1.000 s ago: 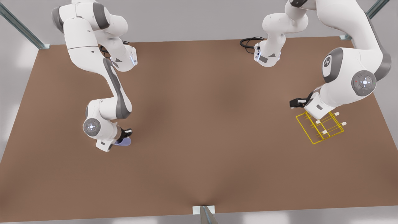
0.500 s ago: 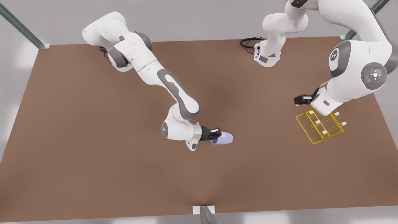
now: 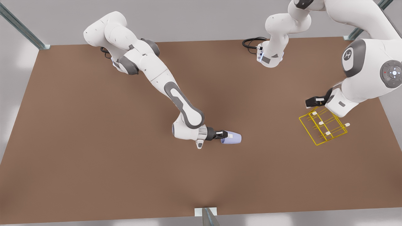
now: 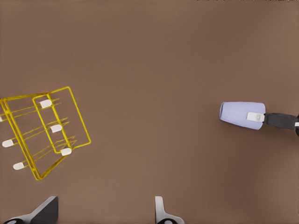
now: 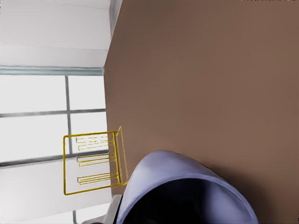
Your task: Place the cup on the cup holder
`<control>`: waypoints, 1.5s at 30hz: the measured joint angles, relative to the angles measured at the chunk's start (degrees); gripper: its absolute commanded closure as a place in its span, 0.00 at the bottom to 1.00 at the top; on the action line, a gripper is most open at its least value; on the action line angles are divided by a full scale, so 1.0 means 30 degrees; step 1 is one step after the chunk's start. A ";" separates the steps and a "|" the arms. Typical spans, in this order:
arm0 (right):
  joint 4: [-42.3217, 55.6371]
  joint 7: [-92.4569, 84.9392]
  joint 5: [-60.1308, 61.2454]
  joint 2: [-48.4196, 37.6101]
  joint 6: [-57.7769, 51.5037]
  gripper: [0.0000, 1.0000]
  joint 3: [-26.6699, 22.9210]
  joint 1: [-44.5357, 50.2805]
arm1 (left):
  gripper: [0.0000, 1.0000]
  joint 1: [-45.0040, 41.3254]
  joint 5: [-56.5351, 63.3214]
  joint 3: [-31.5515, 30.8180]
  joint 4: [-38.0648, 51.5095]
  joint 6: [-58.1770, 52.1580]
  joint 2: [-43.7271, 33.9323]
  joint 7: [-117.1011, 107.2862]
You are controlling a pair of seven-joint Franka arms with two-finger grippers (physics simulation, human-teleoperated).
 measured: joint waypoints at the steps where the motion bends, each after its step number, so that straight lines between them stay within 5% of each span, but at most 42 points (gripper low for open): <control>1: -0.0006 -0.0205 0.0016 0.0002 0.0016 0.56 0.0000 0.0003 | 0.00 -0.0038 -0.0001 -0.0004 0.0002 0.0023 0.0001 -0.0004; 2: -0.0039 -0.0392 0.0021 0.0002 0.0030 0.00 0.0000 0.0004 | 0.00 -0.0056 0.0002 -0.0006 -0.0005 0.0043 -0.0012 -0.0009; 20: -0.3042 -0.2490 -0.2756 -0.1868 -0.1230 0.00 0.0002 -0.1456 | 0.00 -0.0796 -0.0077 0.1030 -0.2258 0.0588 -0.0709 -0.0204; 26: -0.2541 -0.2606 -1.3981 -0.5437 -1.1046 0.00 -0.0434 -0.9623 | 0.00 -0.2293 -0.0057 0.0945 -0.2871 0.0613 -0.0755 -0.0306; 30: -0.2304 -0.1055 -2.5301 -1.2491 -1.7137 0.00 -0.0994 -0.9520 | 0.00 -0.4673 -0.0057 0.0269 -0.1283 0.0857 0.2207 -0.2542; 33: -0.7141 0.0547 -3.0336 -1.8551 -1.8112 0.00 0.0379 -1.0990 | 0.00 -0.5551 -0.0052 -0.0938 0.0413 0.2554 0.6018 -0.6335; 37: -0.8037 0.2334 -3.3490 -1.9666 -1.8805 0.00 0.1018 -1.0945 | 0.00 -0.5648 -0.0005 -0.1409 0.1361 0.5922 0.8828 -1.2622; 45: -0.9000 0.4992 -3.4775 -1.9967 -1.9350 0.00 0.1110 -1.1388 | 0.00 -0.6192 -0.0029 -0.1417 0.0452 1.1638 1.0344 -2.4692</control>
